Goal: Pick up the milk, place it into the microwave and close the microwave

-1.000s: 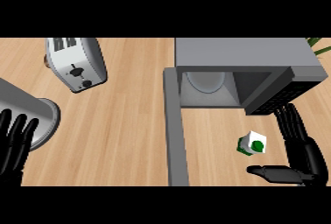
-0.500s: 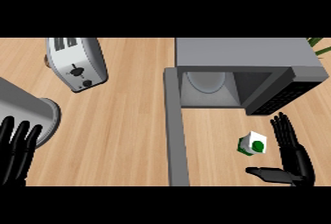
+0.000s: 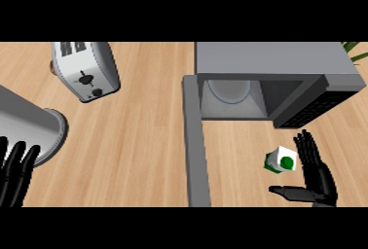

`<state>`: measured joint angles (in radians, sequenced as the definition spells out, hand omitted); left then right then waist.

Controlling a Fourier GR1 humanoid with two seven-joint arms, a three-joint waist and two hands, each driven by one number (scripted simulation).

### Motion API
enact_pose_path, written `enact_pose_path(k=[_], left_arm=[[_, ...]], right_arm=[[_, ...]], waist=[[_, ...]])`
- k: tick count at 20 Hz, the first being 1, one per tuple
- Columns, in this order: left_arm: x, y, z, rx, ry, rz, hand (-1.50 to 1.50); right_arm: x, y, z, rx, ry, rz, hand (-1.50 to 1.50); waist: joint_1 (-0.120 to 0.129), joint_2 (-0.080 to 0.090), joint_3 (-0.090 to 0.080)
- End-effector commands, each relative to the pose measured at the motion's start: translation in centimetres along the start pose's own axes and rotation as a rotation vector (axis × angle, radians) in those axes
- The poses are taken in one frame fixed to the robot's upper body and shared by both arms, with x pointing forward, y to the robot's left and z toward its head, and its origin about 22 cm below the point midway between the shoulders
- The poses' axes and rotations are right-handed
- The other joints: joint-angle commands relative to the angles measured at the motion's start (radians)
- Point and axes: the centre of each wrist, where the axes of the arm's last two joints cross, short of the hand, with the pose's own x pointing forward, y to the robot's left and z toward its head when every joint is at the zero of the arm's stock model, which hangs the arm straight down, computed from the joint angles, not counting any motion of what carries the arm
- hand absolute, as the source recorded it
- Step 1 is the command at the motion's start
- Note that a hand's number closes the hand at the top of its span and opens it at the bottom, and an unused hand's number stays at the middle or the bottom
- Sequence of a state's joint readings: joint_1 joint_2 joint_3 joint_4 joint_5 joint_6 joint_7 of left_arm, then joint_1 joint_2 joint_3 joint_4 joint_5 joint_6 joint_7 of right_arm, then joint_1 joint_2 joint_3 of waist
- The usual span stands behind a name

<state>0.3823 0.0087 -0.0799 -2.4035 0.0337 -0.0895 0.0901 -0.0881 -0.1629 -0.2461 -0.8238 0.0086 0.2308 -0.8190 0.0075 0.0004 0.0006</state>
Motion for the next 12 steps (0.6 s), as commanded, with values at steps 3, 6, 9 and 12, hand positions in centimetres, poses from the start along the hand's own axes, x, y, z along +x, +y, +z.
enact_pose_path(k=[3,6,9,12], left_arm=[[-1.1,0.0,1.4,-0.006,-0.006,0.0,-1.5],[-0.5,-0.4,-0.1,0.005,0.017,0.015,-1.5],[1.6,-0.1,-0.5,0.006,0.006,0.001,-1.5],[0.6,0.6,0.5,-0.003,-0.004,0.015,-1.5]], right_arm=[[-2.4,-0.2,-0.7,-0.016,0.007,0.005,-1.5],[-2.5,-1.0,-1.6,0.01,0.0,-0.001,-1.5],[-3.2,-1.6,0.1,0.008,0.016,0.005,-1.5],[-3.2,-0.5,0.1,0.141,-0.018,0.027,1.5]], waist=[[0.01,0.001,0.0],[0.007,0.003,0.001],[0.008,0.005,0.002],[0.012,0.002,0.001]])
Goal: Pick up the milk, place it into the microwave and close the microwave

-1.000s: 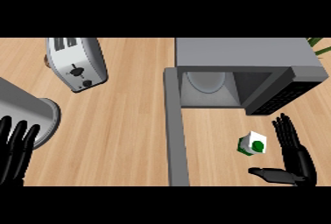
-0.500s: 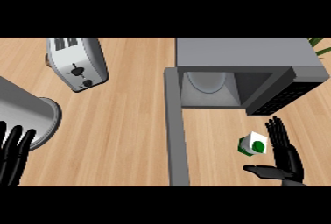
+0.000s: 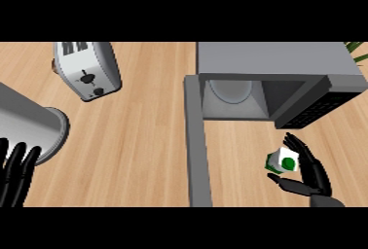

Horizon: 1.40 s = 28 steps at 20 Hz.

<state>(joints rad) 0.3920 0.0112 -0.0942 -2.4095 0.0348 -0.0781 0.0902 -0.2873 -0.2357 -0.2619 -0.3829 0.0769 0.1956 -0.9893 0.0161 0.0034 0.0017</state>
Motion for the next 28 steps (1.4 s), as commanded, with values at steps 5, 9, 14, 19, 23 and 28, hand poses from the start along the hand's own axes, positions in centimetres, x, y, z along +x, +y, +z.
enact_pose_path(k=[5,9,14,19,23,28], left_arm=[[-0.7,-0.4,-0.3,-0.007,0.003,0.003,-1.5],[-0.6,0.4,-0.2,-0.002,0.02,0.009,-1.5],[-0.7,0.3,-0.1,0.025,0.017,0.013,-1.5],[0.5,1.0,1.2,0.019,0.025,0.005,-1.5],[0.1,0.3,0.8,0.041,0.013,0.0,-1.5],[-0.5,0.9,1.6,0.043,0.036,0.018,-1.5]], right_arm=[[-0.5,2.4,-0.5,0.092,-0.201,0.002,1.5],[0.1,2.7,-1.3,0.207,-0.233,-0.125,1.5],[-0.3,4.1,0.7,0.213,-0.261,-0.163,1.5],[0.4,5.8,1.2,0.125,-0.285,-0.127,1.5],[2.5,7.9,1.6,0.104,-0.268,-0.105,1.5],[6.0,10.0,-1.3,0.047,-0.29,-0.063,1.5]], waist=[[0.003,0.002,0.001],[-0.004,-0.001,0.001],[-0.021,-0.006,-0.001],[-0.02,-0.008,-0.003],[-0.022,-0.007,-0.003],[-0.015,-0.007,-0.003]])
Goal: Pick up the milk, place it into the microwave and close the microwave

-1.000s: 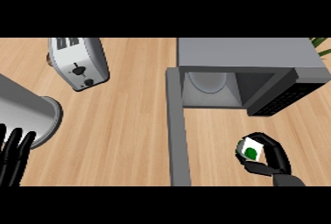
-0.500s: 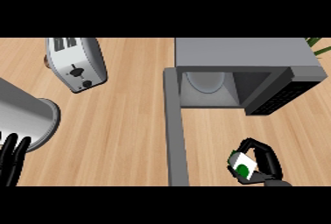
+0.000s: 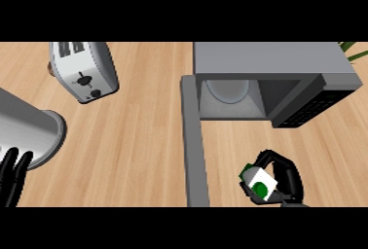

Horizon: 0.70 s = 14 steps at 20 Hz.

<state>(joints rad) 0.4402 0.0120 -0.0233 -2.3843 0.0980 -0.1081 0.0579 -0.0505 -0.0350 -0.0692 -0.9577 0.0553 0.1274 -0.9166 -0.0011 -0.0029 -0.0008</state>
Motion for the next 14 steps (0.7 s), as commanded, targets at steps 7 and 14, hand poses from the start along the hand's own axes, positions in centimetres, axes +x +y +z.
enact_pose_path(k=[7,14], left_arm=[[-0.5,1.3,-0.7,0.012,-0.003,0.002,-1.5],[1.1,1.8,1.2,-0.002,0.023,-0.011,-1.5]], right_arm=[[4.8,5.1,-8.0,0.01,-0.047,0.086,1.5],[5.9,6.0,-15.2,-0.062,0.024,0.265,1.5]], waist=[[0.005,0.002,0.0],[0.017,0.003,0.001]])
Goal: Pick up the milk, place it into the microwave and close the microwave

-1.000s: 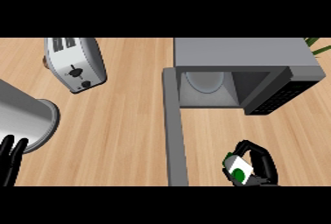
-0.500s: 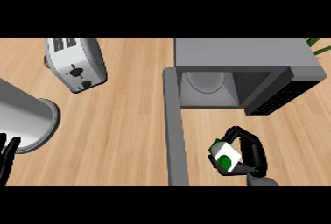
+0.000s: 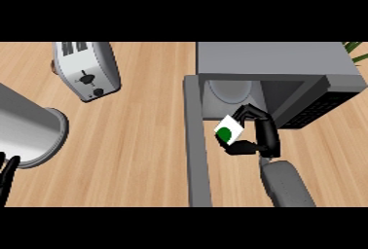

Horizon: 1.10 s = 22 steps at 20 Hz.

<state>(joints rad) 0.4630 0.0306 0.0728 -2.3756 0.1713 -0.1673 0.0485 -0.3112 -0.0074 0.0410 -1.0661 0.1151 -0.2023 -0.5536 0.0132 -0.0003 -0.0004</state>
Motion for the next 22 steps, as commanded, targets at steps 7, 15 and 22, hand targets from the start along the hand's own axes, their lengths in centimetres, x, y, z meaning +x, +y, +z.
enact_pose_path(k=[7,15,22], left_arm=[[-0.3,0.9,-0.8,-0.019,-0.012,0.011,-1.5],[-2.5,-0.2,-1.4,-0.067,0.014,0.035,-1.5],[-1.9,0.4,-1.2,-0.066,0.001,0.001,-1.5]], right_arm=[[0.4,0.1,-9.5,-0.057,0.096,0.191,1.5],[-0.2,-4.5,-11.8,-0.176,0.119,0.352,1.5],[1.9,-5.1,-14.6,-0.364,0.023,0.555,1.5]], waist=[[0.022,0.009,0.001],[0.052,0.029,0.003],[0.079,0.034,0.003]])
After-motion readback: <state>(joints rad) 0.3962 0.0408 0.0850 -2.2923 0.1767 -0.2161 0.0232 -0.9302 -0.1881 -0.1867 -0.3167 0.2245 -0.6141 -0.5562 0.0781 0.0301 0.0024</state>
